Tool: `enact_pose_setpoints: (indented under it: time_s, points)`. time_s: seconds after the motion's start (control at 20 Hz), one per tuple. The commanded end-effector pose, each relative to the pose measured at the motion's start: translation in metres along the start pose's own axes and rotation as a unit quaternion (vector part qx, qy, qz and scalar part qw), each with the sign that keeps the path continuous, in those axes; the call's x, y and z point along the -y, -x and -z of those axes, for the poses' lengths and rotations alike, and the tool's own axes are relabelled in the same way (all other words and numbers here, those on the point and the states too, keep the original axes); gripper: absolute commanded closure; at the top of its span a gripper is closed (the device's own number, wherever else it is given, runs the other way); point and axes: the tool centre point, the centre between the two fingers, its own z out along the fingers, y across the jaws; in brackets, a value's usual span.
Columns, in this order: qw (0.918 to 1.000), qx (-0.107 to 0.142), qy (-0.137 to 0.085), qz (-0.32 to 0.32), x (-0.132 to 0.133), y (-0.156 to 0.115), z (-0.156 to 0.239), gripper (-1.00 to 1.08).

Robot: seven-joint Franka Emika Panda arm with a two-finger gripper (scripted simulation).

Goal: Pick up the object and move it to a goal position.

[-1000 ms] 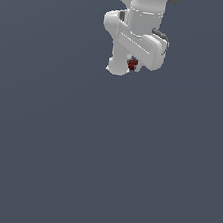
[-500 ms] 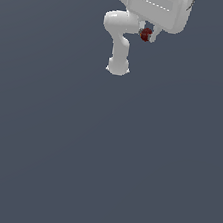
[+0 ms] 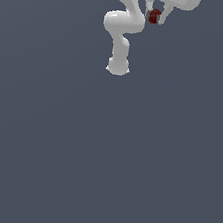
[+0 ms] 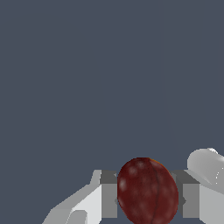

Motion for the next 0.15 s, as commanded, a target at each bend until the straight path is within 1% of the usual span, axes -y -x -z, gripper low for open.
enact_pose_setpoints:
  time_s: [0.0,0.1]
  points:
    - [1.0,0.0,0.0,0.0,0.0002,0.0012,0.0044,1.08]
    - [1.0,0.0,0.0,0.0,0.0003,0.0014,0.0053,1.08]
